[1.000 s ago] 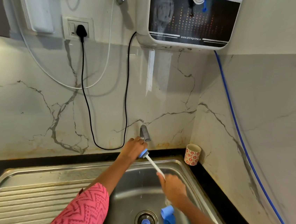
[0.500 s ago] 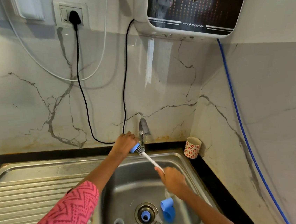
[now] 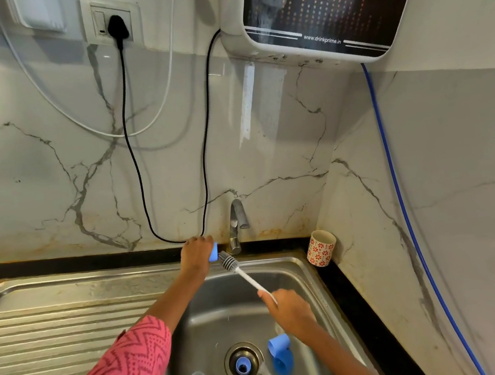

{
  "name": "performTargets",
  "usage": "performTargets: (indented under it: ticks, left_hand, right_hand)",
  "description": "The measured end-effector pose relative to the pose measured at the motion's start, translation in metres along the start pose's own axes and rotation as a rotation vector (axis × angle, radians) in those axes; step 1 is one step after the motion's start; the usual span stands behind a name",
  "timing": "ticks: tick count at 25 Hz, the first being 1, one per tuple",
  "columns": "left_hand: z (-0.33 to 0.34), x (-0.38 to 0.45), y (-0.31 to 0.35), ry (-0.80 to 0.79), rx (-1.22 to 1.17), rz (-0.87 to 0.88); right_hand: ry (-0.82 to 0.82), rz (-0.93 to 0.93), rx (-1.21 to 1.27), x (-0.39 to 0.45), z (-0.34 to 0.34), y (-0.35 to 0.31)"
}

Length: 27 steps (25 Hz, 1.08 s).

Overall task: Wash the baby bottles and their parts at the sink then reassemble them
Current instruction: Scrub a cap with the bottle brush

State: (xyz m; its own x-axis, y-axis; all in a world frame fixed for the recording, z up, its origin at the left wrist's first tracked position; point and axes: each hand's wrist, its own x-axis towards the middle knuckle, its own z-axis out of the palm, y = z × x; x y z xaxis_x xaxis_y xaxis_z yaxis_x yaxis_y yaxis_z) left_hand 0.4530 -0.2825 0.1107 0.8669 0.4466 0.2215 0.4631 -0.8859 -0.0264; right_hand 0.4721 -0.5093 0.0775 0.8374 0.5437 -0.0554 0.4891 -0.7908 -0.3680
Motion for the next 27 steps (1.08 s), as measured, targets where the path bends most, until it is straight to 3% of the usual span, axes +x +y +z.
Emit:
performTargets:
  ticks: [4,9,13,15,18,23,25,27]
  left_hand:
    - [0.010,-0.002,0.001,-0.127,-0.181,-0.043]
    - [0.004,0.000,-0.001,-0.042,-0.506,-0.176]
    - [0.012,0.002,-0.004,-0.224,-1.123,-0.432]
    - [0.021,0.000,0.004,-0.179,-1.312,-0.519]
    - [0.027,0.002,0.009,0.032,-1.306,-0.584]
    - [0.037,-0.005,0.001,0.169,-0.991,-0.769]
    - [0.040,-0.011,0.008,0.167,-1.302,-0.863]
    - [0.039,-0.020,0.025,-0.007,-1.782,-0.989]
  right_hand:
    - [0.020,-0.014,0.128,0.004,-0.013,-0.008]
    - [0.010,0.033,0.074,0.007,-0.002,-0.006]
    - [0.011,0.077,0.224,0.015,-0.005,-0.004]
    - [-0.001,0.067,0.293,0.016,0.001,-0.012]
    - [-0.004,0.051,0.333,0.015,0.014,-0.017]
    - [0.023,0.030,0.299,0.014,0.016,-0.016]
    - [0.025,0.019,0.274,0.014,0.025,-0.017]
    - [0.004,0.016,0.173,0.013,0.039,-0.021]
